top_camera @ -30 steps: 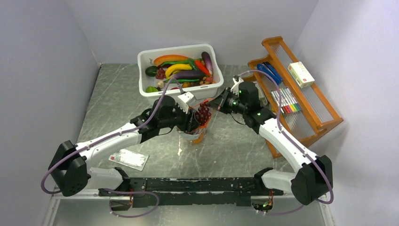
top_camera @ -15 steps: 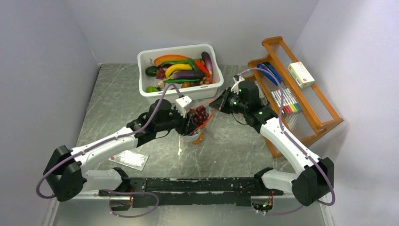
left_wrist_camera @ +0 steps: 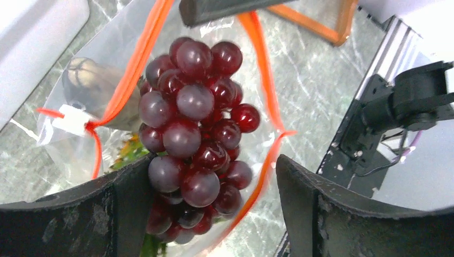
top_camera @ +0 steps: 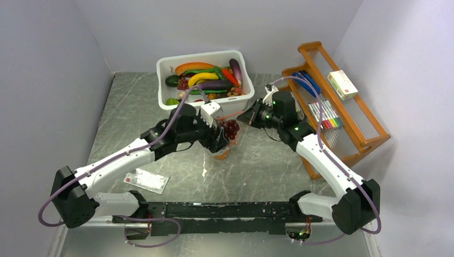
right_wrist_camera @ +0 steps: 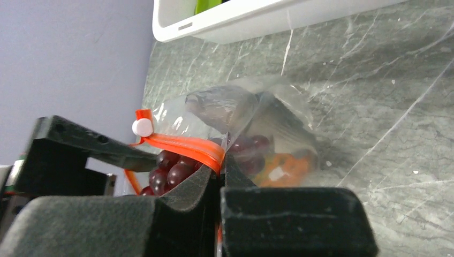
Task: Place the food in the zip-top bag and seal the zipper
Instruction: Place the fake fruit in the zipper food storage bag.
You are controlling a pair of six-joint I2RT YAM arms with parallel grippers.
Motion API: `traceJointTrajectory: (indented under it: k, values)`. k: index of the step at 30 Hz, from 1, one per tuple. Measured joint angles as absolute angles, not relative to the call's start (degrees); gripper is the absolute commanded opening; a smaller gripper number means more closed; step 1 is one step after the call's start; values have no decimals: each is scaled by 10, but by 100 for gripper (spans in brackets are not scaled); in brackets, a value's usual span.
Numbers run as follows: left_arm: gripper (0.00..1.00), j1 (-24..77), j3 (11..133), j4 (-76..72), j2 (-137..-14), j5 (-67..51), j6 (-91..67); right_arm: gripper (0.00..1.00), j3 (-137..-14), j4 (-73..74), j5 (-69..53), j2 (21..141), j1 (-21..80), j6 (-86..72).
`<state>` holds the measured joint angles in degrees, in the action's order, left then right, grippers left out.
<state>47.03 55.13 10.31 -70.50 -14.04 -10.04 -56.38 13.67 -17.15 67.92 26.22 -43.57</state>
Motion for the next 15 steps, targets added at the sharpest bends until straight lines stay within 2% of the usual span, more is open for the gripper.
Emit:
traceJointTrajectory:
  k: [7,12,15]
  values:
    - [74,467,597,141,-686,-140,-135,0,-555,121,-169,680,255,-433]
    - [44,462,610,151,-681,-130,-159,0,-555,113,-171,681,255,-430]
    - [32,457,622,148,-699,-124,-162,0,-555,107,-176,681,255,-431]
